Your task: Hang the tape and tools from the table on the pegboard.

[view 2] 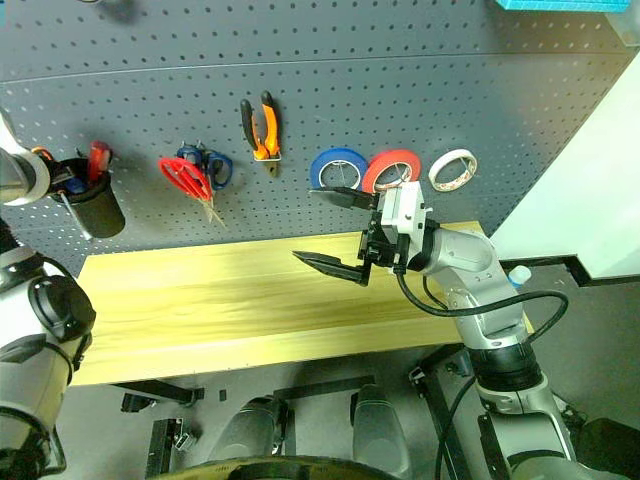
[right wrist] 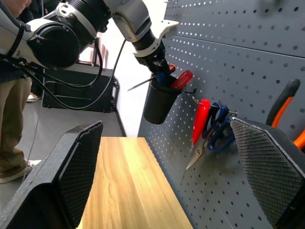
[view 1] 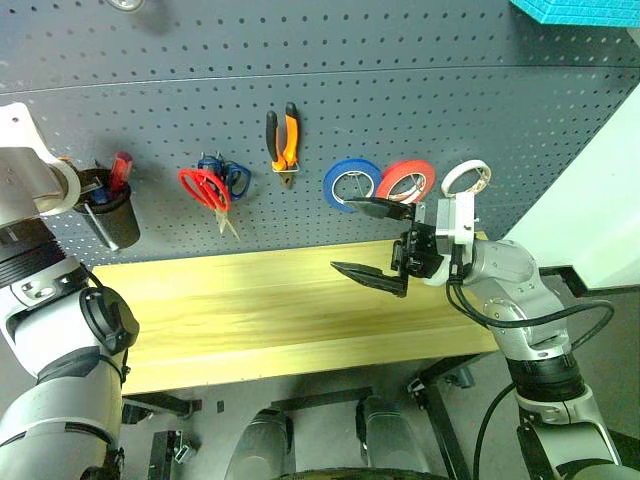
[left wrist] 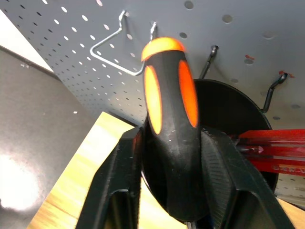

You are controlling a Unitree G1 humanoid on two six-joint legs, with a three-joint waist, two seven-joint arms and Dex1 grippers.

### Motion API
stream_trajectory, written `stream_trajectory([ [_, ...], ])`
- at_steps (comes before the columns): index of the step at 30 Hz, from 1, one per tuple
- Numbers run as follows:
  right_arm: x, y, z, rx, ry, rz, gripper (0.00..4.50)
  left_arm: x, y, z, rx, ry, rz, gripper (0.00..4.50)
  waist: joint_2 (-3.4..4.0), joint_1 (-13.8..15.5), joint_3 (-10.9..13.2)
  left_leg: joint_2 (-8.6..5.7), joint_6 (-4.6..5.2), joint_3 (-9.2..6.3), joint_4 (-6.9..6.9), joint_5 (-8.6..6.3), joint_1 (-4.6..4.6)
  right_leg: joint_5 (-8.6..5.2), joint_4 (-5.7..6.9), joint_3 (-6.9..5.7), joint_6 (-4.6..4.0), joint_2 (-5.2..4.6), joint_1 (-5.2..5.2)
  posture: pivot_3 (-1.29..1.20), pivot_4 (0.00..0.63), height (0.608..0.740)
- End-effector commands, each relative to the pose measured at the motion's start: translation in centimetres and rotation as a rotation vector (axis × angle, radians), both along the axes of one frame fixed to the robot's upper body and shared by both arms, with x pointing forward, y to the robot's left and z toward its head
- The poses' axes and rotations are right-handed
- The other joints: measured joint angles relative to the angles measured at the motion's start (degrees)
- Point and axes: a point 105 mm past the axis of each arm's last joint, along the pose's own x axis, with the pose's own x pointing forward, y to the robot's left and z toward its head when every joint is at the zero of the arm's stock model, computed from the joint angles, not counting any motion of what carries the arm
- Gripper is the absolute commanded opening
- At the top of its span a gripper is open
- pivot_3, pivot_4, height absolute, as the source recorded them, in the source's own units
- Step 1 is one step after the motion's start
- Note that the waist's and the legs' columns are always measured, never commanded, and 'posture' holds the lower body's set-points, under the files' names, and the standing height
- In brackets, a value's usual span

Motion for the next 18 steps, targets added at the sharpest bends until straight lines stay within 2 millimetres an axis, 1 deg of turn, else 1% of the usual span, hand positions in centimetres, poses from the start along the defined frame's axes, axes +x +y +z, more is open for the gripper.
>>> stream_trajectory([
  [1, -0.1, -0.2, 0.8, 0.014, -0.044, -0.007, 4.5, 0.4, -0.8, 2.0, 0.034, -0.059, -0.035, 1.86, -0.01, 0.0, 0.0, 0.0, 0.0, 0.0, 0.0, 0.0, -0.01, 0.01, -0.01, 0.0, -0.01, 0.0, 0.0, 0.0, 0.071, 0.74],
  [5, 0.0, -0.2, 0.7, 0.012, -0.047, -0.008, 4.5, 0.4, -0.9, 2.6, 0.04, -0.092, -0.045, 1.86, -0.01, 0.0, 0.0, 0.0, 0.0, 0.0, 0.0, 0.0, 0.0, 0.02, -0.01, 0.0, -0.02, 0.0, 0.0, 0.0, 0.07, 0.74],
  [8, 0.0, -0.2, 0.6, 0.007, -0.05, -0.01, 4.5, 0.5, -1.1, 3.8, 0.007, -0.182, -0.053, 1.86, -0.02, 0.2, 0.0, 0.0, 0.0, 0.0, 0.0, 0.0, -0.01, 0.02, 0.0, 0.0, -0.02, 0.0, 0.0, 0.0, 0.067, 0.74],
  [11, 0.0, -0.2, 0.6, 0.006, -0.052, -0.011, 4.5, 0.4, -1.0, 4.2, 0.0, -0.214, -0.04, 1.35, -0.04, 0.2, 0.0, 0.0, -0.02, -0.01, 0.02, 0.01, -0.01, 0.02, -0.01, 0.0, -0.01, 0.0, 0.01, 0.0, 0.067, 0.74],
  [12, 0.0, -0.2, 0.6, 0.005, -0.053, -0.011, 4.5, 0.4, -1.0, 4.0, -0.002, -0.202, -0.037, 1.04, -0.05, 0.2, 0.0, 0.0, -0.02, -0.01, 0.02, 0.01, -0.01, 0.02, 0.0, 0.0, 0.0, 0.0, 0.01, 0.0, 0.067, 0.74],
  [13, 0.0, -0.2, 0.6, 0.005, -0.054, -0.011, 4.5, 0.4, -1.0, 3.8, 0.006, -0.186, -0.043, 0.87, -0.05, 0.1, 0.0, 0.0, -0.02, 0.0, 0.02, 0.01, 0.0, 0.03, 0.0, 0.0, 0.0, 0.0, 0.01, 0.0, 0.064, 0.74],
  [18, 0.0, -0.1, 0.6, 0.005, -0.055, -0.013, 4.5, 0.6, -1.1, 3.6, -0.019, -0.19, -0.058, 0.87, -0.07, -0.5, 0.0, 0.0, -0.03, 0.0, 0.01, 0.01, 0.0, 0.03, -0.01, 0.0, 0.01, 0.0, 0.01, 0.0, 0.066, 0.74],
])
